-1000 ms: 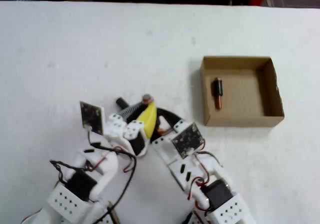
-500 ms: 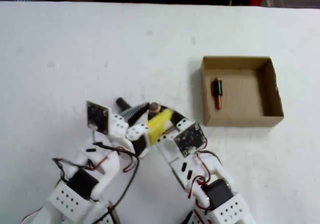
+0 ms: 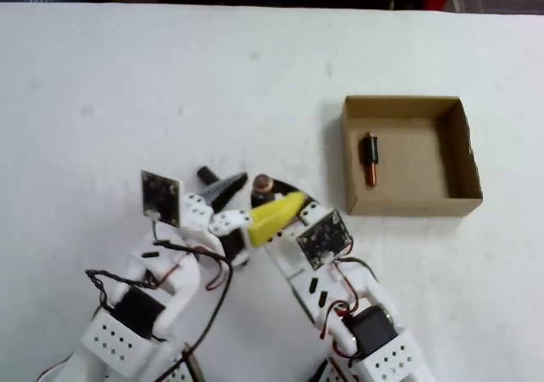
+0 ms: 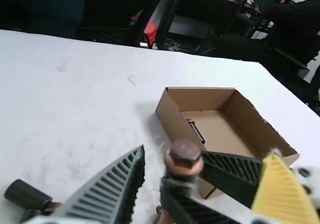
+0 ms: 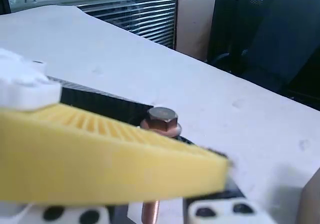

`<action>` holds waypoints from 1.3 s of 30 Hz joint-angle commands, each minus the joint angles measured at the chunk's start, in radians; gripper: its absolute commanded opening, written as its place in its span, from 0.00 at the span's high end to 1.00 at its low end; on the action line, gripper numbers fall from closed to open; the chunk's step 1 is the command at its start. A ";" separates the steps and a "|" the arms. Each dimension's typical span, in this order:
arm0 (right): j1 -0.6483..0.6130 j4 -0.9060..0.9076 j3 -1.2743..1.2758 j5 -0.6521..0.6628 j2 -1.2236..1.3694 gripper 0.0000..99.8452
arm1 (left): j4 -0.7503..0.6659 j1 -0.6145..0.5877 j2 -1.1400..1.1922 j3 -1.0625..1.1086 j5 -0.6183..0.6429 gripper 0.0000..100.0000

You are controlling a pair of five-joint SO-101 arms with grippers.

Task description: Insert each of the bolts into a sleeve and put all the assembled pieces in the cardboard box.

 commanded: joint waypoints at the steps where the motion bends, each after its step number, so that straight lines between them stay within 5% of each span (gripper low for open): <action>1: 0.010 -0.033 0.009 0.011 -0.016 0.98 | 0.008 -0.025 -0.012 -0.084 0.008 0.63; 13: 0.012 0.005 0.009 0.017 -0.015 0.98 | 0.054 -0.099 -0.013 -0.169 -0.081 0.63; 21: 0.016 0.010 0.009 0.018 -0.016 0.98 | 0.480 -0.329 -0.013 -0.385 -0.040 0.63; 29: 0.222 0.010 0.006 0.018 -0.016 0.98 | 0.796 -0.334 -0.012 -0.474 -0.123 0.63; 39: 0.507 0.028 -0.077 0.018 -0.016 0.98 | 0.930 -0.354 -0.012 -0.473 -0.201 0.70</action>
